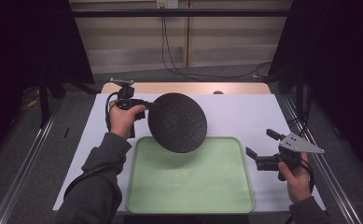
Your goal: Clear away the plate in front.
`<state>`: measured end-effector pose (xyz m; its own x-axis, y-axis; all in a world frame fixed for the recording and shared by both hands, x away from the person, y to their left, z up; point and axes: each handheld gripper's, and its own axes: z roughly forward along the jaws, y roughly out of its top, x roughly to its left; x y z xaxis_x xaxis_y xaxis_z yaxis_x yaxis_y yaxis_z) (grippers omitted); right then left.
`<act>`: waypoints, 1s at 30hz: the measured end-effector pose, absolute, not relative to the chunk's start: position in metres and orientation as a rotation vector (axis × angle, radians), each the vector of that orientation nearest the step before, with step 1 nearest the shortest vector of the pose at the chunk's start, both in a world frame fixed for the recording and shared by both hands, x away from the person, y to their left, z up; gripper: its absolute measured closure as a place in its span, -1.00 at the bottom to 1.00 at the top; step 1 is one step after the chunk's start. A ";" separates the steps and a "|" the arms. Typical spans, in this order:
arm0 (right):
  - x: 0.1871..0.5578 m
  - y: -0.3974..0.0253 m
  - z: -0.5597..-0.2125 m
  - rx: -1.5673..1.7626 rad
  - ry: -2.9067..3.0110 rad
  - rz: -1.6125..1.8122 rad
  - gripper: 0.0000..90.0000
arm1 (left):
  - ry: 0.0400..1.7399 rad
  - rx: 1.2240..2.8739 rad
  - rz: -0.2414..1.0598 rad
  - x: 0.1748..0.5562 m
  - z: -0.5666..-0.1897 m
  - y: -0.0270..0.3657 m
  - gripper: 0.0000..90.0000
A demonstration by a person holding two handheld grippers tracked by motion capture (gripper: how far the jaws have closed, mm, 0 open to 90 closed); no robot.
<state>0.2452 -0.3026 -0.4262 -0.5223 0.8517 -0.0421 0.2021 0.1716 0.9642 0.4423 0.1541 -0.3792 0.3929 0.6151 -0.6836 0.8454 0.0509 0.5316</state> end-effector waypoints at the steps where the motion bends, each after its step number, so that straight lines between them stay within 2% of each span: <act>1: 0.245 -0.303 -0.426 0.989 1.850 1.376 -1.00 | 1.304 1.653 -0.289 0.441 -0.380 0.154 0.94; 30: 0.245 -0.301 -0.427 0.989 1.864 1.359 -1.00 | 1.208 1.736 -0.412 0.402 -0.393 0.150 0.94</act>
<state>0.2452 -0.3009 -0.4272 -0.5262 0.8487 -0.0535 0.2088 0.1899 0.9593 0.4017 0.1500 -0.3933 0.4555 0.5412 -0.7068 0.8604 -0.0638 0.5056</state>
